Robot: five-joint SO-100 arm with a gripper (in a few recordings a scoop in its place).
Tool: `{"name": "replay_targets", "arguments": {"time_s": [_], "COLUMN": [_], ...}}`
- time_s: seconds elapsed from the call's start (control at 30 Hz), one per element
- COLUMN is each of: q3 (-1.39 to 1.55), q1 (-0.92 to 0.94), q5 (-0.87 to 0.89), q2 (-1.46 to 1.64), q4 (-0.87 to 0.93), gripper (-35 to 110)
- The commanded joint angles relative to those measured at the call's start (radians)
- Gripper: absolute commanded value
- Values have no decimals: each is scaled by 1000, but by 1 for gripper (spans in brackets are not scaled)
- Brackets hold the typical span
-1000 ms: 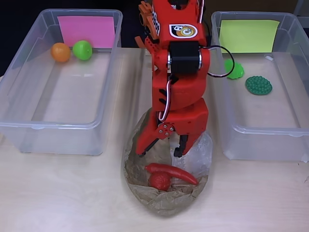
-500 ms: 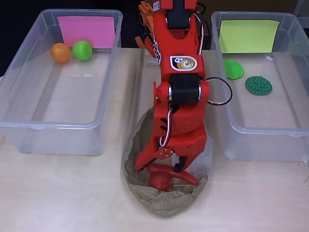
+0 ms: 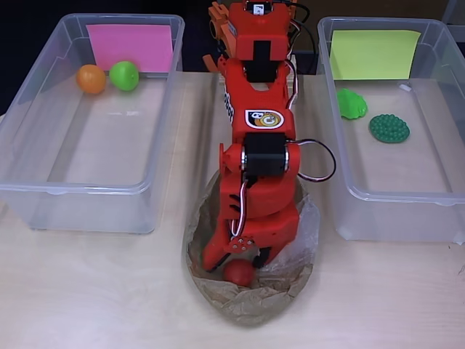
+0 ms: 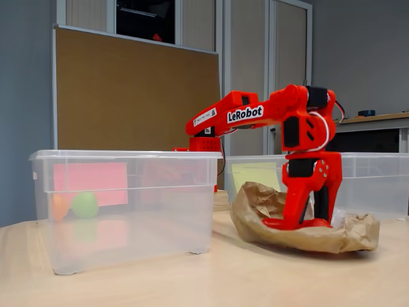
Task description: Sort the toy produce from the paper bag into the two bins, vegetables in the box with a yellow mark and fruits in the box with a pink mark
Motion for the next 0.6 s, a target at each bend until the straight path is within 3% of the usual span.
{"name": "replay_targets", "arguments": {"time_s": [0.0, 0.2, 0.57], "q3": [-17, 32, 51], "q1": [-2, -3, -32], "q5": [-20, -55, -130], "q2": [28, 72, 91], "q4": [23, 28, -34], "gripper": [29, 24, 29]}}
